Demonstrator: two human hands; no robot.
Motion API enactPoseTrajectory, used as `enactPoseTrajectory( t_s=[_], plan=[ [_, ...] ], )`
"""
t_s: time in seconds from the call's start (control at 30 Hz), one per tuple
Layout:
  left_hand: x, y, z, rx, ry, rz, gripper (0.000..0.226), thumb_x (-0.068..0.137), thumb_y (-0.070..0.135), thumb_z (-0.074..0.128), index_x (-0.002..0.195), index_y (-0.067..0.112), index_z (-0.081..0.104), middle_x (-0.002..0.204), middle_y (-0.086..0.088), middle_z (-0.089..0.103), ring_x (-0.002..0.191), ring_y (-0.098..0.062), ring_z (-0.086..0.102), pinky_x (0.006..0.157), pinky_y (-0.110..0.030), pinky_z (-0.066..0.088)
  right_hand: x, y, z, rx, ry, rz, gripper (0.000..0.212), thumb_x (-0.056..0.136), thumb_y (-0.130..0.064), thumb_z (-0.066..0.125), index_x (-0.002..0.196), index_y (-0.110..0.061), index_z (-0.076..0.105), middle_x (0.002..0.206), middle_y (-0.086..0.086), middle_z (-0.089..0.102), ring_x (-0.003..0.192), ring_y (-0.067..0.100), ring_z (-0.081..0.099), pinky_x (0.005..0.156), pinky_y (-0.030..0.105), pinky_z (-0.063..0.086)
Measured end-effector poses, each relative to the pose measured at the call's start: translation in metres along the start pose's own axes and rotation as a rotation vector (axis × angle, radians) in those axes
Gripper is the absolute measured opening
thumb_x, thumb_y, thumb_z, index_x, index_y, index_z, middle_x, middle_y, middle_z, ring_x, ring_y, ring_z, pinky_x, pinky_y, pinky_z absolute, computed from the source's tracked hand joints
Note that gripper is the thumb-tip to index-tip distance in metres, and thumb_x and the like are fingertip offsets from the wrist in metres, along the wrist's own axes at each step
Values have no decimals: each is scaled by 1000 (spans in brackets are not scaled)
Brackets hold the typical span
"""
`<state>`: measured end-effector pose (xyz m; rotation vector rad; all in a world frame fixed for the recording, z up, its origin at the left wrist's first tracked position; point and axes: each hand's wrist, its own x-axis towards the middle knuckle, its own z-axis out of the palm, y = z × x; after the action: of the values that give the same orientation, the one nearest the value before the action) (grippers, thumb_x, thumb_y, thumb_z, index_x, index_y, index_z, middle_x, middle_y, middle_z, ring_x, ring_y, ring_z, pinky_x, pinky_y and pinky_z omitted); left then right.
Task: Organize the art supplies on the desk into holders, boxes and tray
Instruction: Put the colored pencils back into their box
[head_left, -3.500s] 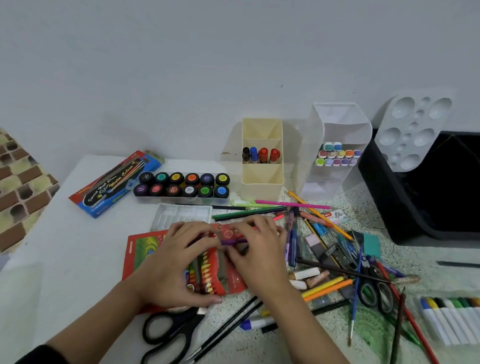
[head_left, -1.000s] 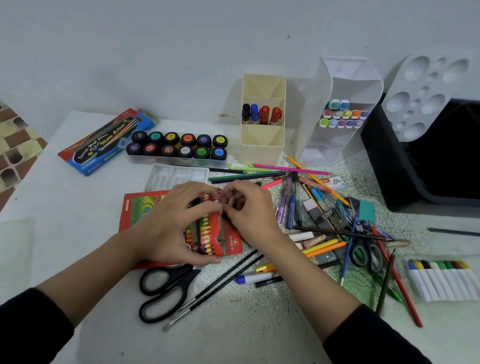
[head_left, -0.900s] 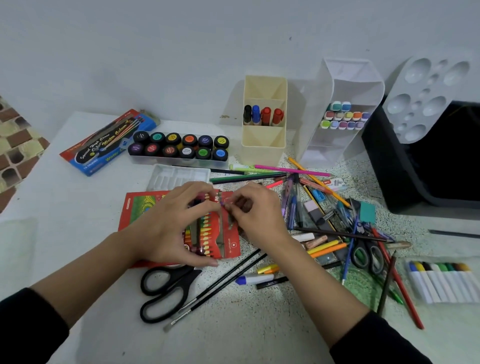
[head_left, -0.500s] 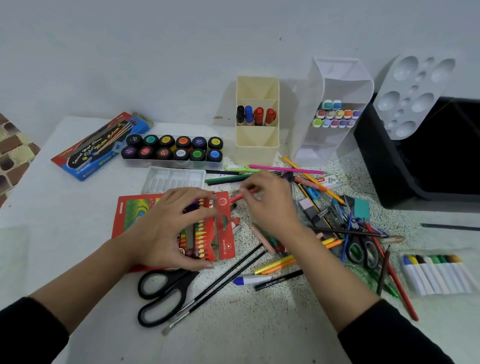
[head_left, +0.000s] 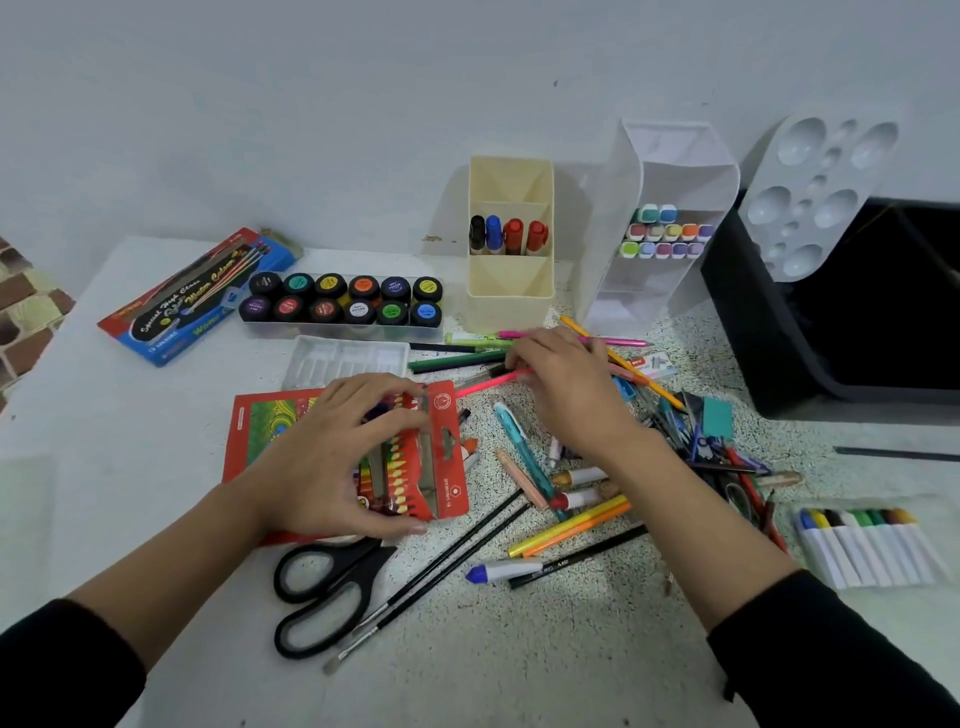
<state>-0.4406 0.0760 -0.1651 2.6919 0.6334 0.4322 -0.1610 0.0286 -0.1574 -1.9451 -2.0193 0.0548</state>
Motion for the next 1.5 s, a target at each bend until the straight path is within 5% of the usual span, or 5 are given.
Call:
enactPoseTrajectory(
  t_s=[0.6, 0.9, 1.07, 1.4, 1.5],
  plan=[
    [-1, -1, 2, -2, 20, -4, 89, 65, 80, 74, 132, 25, 56, 148, 2, 43, 145, -16, 32, 113, -43, 32, -21, -29, 2, 170, 69, -29, 23, 89, -8, 68, 106, -21, 77, 97, -6, 59, 85, 18, 55, 76, 37, 29],
    [1, 4, -4, -1, -1, -7, 92, 64, 83, 71, 133, 25, 52, 144, 6, 43, 139, 8, 19, 112, -33, 28, -7, -64, 18, 414, -25, -22, 18, 87, -16, 75, 105, -15, 76, 99, -2, 56, 92, 17, 56, 81, 35, 50],
    [0, 4, -3, 0, 3, -4, 81, 64, 82, 73, 121, 27, 57, 143, 6, 43, 138, 2, 26, 110, -35, 31, -17, -39, 10, 243, -18, 48, 17, 89, -31, 74, 104, -23, 74, 99, -8, 62, 100, 18, 55, 88, 46, 45],
    [1, 1, 2, 32, 0, 28, 86, 66, 81, 73, 127, 23, 60, 144, 0, 46, 140, -18, 38, 110, -46, 35, -1, -65, 15, 230, -48, -52, 21, 92, -8, 61, 99, -18, 78, 93, 0, 64, 99, 25, 51, 78, 40, 30],
    [1, 1, 1, 22, -4, 14, 85, 66, 81, 73, 129, 25, 60, 146, 1, 44, 141, -16, 36, 112, -46, 35, 5, -70, 20, 289, -74, -70, 19, 88, -3, 63, 90, -13, 79, 89, 4, 66, 95, 28, 58, 81, 44, 40]
  ],
)
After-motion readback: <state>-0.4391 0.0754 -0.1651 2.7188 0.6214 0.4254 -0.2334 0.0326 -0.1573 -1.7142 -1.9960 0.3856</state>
